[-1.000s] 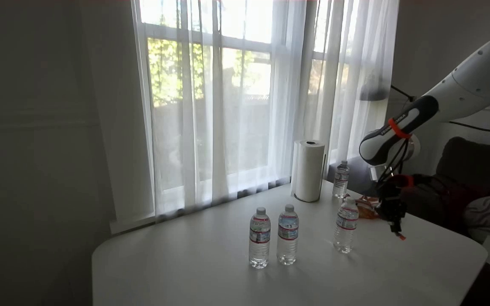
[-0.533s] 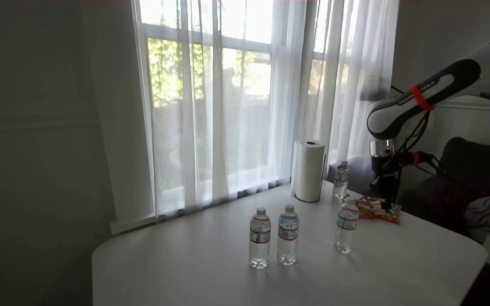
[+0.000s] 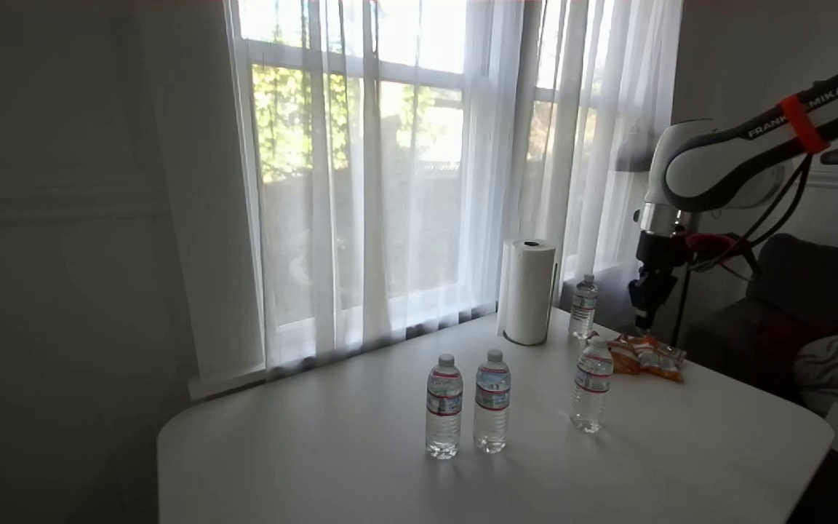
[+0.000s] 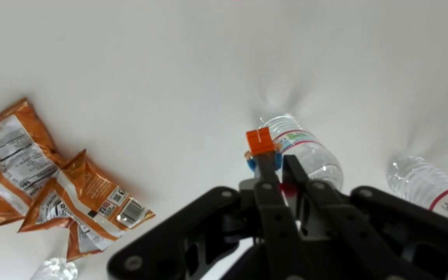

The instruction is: Put the orange toy man upright on the far right water bottle

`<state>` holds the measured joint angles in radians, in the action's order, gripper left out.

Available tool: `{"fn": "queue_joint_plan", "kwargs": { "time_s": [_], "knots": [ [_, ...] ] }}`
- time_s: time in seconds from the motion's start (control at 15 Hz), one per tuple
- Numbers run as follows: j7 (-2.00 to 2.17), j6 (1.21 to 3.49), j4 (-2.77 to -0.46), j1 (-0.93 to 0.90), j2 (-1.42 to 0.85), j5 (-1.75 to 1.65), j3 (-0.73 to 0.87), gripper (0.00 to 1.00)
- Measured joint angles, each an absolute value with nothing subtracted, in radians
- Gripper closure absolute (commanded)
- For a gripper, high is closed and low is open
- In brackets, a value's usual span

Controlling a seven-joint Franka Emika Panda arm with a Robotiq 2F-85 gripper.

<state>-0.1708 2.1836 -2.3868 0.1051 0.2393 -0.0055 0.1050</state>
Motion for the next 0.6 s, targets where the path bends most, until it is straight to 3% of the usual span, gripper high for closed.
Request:
{"fn": "queue_joint_plan", "kwargs": {
  "time_s": [0.6],
  "knots": [
    [-0.166, 2.415, -2.553, 0.062, 0.382, 0.002, 0.094, 0.97]
  ]
}}
